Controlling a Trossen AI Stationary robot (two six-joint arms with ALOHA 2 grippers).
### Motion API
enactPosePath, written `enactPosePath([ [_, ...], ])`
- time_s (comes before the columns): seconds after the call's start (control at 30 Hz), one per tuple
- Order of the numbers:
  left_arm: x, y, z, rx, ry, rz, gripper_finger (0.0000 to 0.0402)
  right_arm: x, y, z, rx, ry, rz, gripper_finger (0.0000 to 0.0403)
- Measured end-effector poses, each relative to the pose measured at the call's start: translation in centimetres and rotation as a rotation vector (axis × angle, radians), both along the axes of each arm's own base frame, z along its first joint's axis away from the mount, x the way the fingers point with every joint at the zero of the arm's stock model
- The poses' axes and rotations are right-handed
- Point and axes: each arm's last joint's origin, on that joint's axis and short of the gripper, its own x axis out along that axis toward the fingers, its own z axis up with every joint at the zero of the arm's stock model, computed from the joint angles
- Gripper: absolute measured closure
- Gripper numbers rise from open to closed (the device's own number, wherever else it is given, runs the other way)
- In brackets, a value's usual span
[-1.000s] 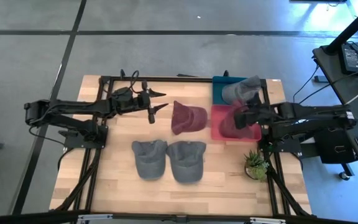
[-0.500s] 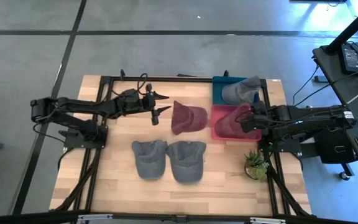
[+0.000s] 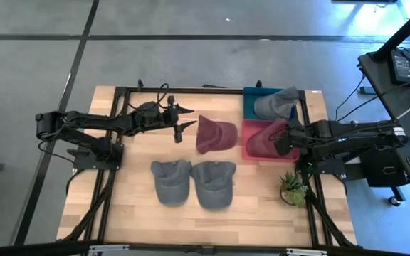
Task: Pick & Place hat
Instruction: Put the left red cap into the pink bin, then put the red cap into the pink bin
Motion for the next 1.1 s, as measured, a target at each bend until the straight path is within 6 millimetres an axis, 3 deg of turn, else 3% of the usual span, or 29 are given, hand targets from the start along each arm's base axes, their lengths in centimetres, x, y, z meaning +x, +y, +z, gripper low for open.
enactPosePath([
  [0.23,0.0,0.0,0.0,0.000,0.000,-0.001,0.0204,0.8,-0.3,0.5,-0.047,0.083,-0.006,0.0351],
  [0.43,0.0,0.0,0.0,0.000,0.001,-0.001,0.0208,0.4,-0.9,1.3,-0.058,0.313,-0.082,0.0350],
  [0.77,0.0,0.0,0.0,-0.002,0.005,-0.001,0.0204,1.8,-1.2,0.6,-0.033,0.381,-0.029,0.0345],
  [0.9,0.0,0.0,-0.1,-0.002,0.006,-0.001,0.0207,1.9,-1.2,0.4,-0.035,0.405,-0.041,0.0307],
  [1.1,0.0,0.0,-0.1,-0.002,0.005,-0.001,0.0209,1.7,-1.3,0.6,-0.084,0.406,-0.092,0.0208],
])
